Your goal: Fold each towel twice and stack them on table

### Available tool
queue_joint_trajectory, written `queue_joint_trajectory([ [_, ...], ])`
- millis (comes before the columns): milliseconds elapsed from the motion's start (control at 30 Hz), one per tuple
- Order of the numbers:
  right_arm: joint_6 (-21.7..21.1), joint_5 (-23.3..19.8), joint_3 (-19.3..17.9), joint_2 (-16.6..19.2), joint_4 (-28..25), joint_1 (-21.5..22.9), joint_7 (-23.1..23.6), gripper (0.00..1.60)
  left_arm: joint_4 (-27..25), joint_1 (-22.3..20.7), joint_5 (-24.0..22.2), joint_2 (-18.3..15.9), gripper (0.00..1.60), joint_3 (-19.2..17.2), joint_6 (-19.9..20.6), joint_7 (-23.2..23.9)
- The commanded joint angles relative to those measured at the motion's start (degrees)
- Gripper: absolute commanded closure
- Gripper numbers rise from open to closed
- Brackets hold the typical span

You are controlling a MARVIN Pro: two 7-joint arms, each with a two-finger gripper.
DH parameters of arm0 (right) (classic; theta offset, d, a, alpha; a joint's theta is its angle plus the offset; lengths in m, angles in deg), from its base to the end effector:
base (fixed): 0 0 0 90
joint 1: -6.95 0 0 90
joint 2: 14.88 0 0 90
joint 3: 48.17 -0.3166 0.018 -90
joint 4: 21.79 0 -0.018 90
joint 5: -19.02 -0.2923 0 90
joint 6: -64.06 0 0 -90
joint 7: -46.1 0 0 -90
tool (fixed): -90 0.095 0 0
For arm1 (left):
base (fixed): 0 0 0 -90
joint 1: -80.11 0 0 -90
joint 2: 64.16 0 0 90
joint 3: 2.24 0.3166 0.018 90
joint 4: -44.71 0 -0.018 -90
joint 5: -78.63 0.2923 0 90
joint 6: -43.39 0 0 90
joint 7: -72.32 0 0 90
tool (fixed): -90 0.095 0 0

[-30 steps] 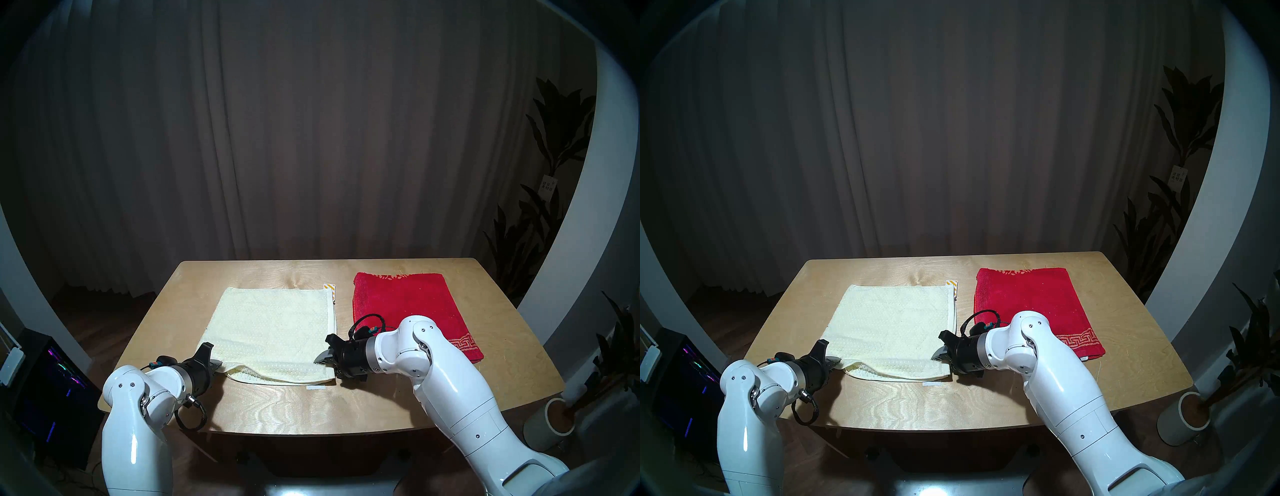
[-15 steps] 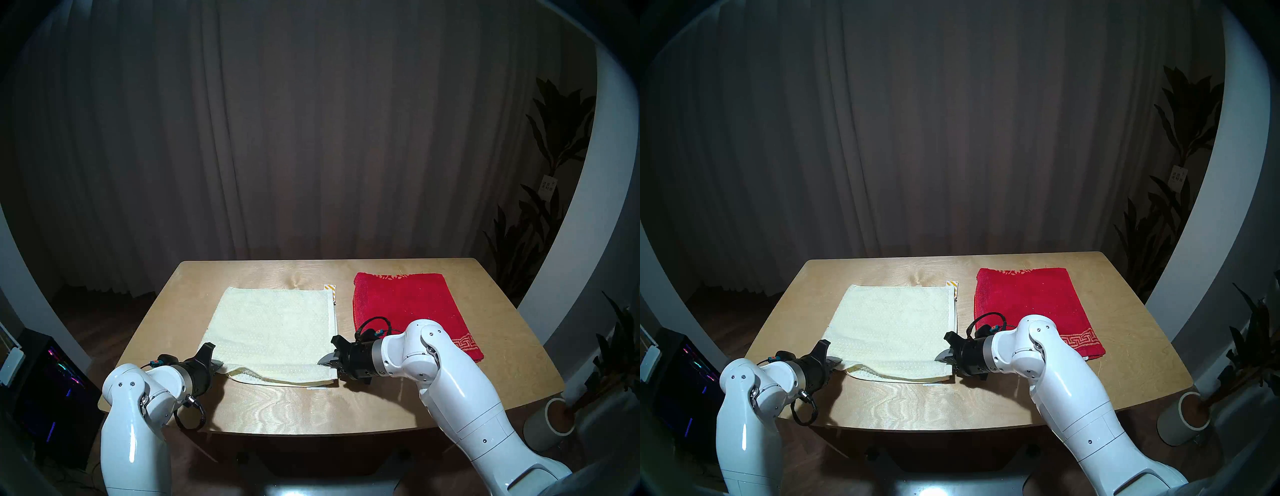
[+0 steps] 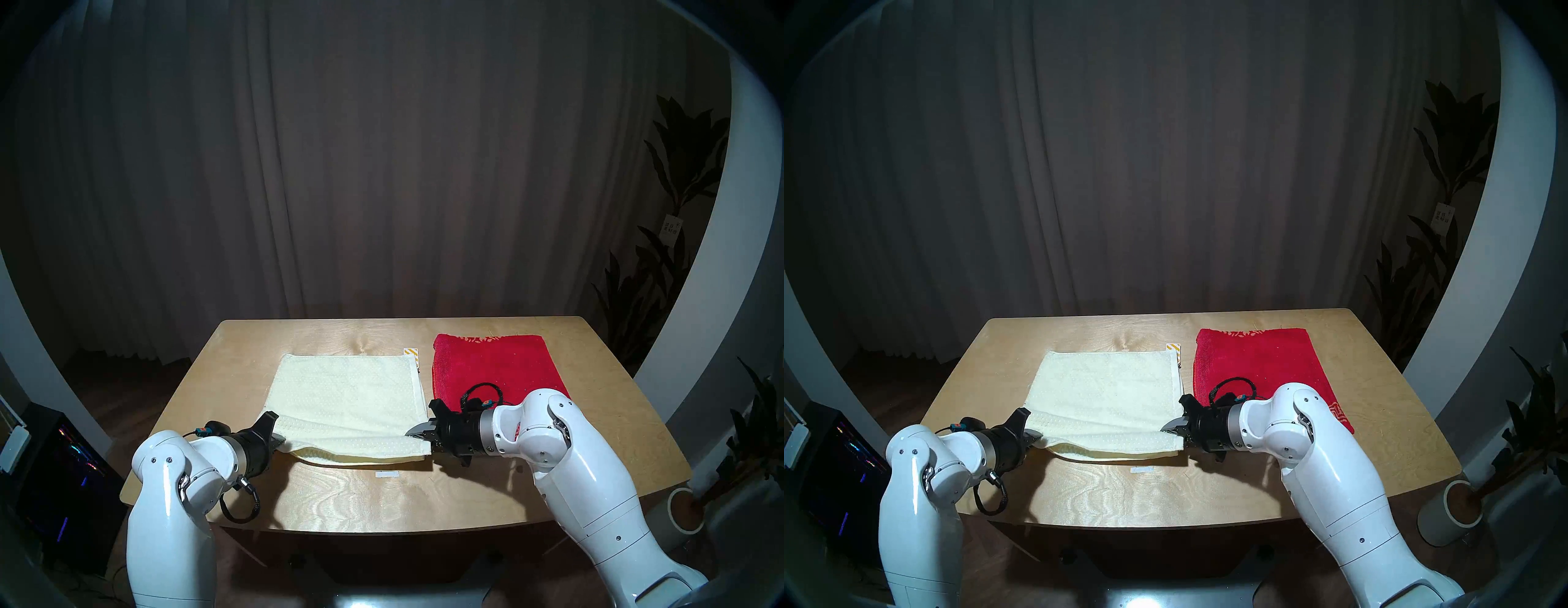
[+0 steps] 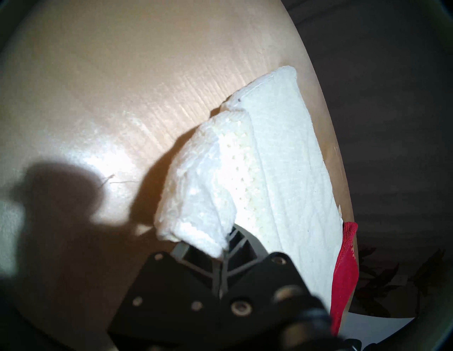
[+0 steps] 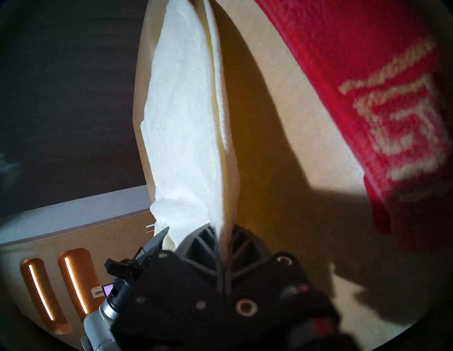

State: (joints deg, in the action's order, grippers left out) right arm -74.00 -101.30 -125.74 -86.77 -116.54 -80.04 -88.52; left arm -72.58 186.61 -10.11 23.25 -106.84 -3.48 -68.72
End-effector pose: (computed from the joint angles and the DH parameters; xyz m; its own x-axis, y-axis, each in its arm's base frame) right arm 0.3524 0.0396 -0.3513 0.8814 -0.4635 -0.0912 -0.3228 -0.4501 -0.8326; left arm 0.2738 0.0636 -0.3339 0.4845 0.8417 0.2383 0.5606 -0.5079 0.6540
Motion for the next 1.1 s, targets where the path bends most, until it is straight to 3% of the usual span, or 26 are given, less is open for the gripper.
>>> queue_joint_trajectory([
  [0, 1.75, -1.58, -1.60, -1.23, 1.30, 3.43, -0.23, 1.60, -1.71, -5.04, 0.35, -1.06, 1.60, 1.37, 0.34, -2.40],
  [667, 2.86, -4.45, -2.30, -3.54, 5.13, 10.04, -1.03, 1.60, 3.61, -17.29, -0.34, -2.91, 1.60, 7.01, 1.40, -10.84],
  [1067, 6.02, -4.95, -2.00, -6.92, 11.72, 15.35, -1.06, 1.60, 8.81, -23.67, -0.49, -4.52, 1.60, 7.70, -0.27, -10.98],
])
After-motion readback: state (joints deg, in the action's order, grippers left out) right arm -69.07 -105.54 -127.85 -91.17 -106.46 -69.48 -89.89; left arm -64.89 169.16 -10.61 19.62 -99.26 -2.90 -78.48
